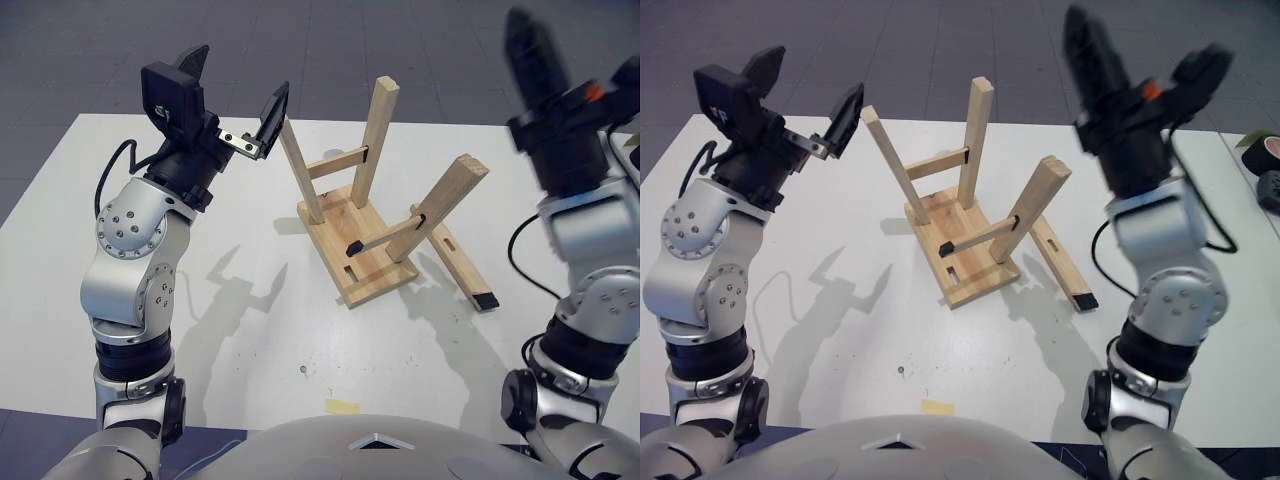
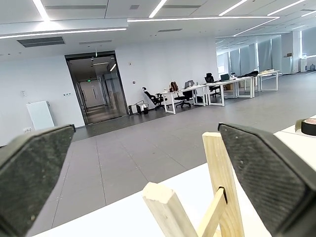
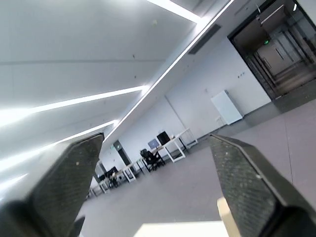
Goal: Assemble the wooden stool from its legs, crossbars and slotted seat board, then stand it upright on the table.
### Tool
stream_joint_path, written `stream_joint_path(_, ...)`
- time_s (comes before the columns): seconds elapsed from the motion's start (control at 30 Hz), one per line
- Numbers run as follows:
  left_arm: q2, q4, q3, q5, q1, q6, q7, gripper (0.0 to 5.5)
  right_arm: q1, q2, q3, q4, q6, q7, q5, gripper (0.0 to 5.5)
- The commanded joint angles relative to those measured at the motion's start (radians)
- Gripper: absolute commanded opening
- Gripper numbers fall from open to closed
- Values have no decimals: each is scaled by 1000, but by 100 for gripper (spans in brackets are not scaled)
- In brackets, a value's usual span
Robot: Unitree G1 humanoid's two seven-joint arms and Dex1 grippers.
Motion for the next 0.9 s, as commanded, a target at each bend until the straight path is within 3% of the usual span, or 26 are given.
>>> stream_joint_path(0.03, -3, -14, 20, 15, 19, -2, 18, 540, 105, -164, -39, 103, 66, 137, -111, 476)
stream_joint_path(0.13, -5, -37, 39, 20, 51, 3, 33, 540, 250, -221, -49, 165, 126, 310, -149, 529)
stream_joint_path(0.23, 1, -44, 66, 19, 76, 5, 41, 540, 340, -249, -58, 236, 148, 415, -208, 539)
stream_joint_path(0.43, -8, -60, 69, 37, 102, 6, 65, 540, 513, -401, 186, 190, 194, 647, -519, 539)
stream_joint_path(0.8, -35, -106, 41, 53, 166, 35, 103, 540, 574, -397, 315, 213, 247, 605, -818, 539)
stream_joint_path(0.9, -51, -118, 39, 50, 181, 47, 114, 540, 584, -415, 335, 220, 278, 602, -878, 488)
